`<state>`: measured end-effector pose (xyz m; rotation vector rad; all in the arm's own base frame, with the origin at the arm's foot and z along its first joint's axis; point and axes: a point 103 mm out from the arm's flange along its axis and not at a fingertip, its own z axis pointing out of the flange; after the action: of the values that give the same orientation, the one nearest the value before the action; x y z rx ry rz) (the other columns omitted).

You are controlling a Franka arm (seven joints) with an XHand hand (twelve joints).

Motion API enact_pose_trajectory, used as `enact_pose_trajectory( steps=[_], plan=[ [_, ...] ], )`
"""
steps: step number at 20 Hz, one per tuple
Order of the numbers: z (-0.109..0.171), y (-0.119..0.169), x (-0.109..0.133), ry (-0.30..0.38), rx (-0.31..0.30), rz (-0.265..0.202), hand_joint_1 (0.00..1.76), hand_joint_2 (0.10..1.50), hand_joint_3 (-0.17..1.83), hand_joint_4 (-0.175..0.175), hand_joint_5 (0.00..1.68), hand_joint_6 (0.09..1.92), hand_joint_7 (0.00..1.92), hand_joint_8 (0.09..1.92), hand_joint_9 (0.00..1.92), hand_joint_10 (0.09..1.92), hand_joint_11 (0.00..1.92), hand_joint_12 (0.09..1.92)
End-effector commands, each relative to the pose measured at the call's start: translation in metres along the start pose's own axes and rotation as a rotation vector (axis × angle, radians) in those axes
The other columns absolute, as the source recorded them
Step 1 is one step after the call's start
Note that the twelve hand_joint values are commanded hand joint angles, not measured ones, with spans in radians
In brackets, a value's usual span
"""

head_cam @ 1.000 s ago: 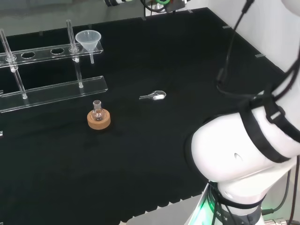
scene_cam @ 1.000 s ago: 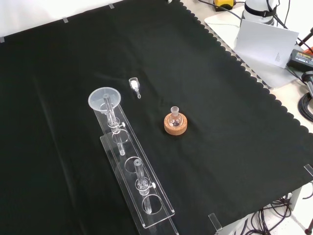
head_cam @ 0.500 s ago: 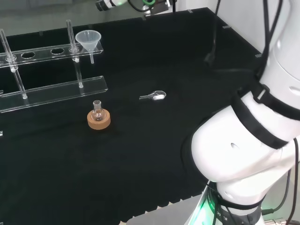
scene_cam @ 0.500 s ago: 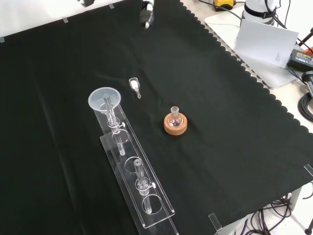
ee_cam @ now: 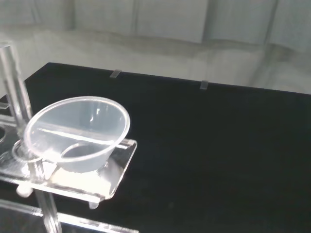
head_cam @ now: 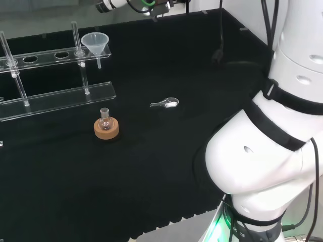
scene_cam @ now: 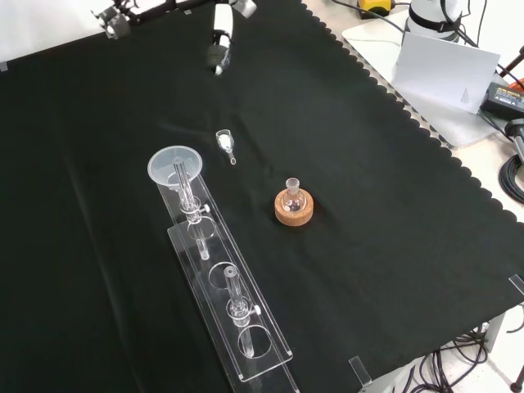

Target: Pick up the funnel from the transparent funnel stand.

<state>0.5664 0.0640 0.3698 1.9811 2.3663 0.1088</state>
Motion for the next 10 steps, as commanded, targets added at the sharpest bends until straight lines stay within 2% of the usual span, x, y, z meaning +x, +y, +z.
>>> enact_pose_trajectory(
  steps=[1,6,10],
  plan=[
    [0.056,0.072,0.047,0.017,0.023,0.010,0.44,0.66,0.02,0.012,0.00,0.09,0.10,0.13,0.03,0.12,0.00,0.46],
    [0.079,0.091,0.074,0.014,0.057,-0.022,0.42,0.66,0.01,0.008,0.00,0.09,0.08,0.23,0.00,0.25,0.00,0.62],
    [0.084,0.086,0.087,0.007,0.084,-0.032,0.40,0.65,0.00,0.007,0.00,0.09,0.06,0.29,0.00,0.28,0.00,0.67]
  ],
)
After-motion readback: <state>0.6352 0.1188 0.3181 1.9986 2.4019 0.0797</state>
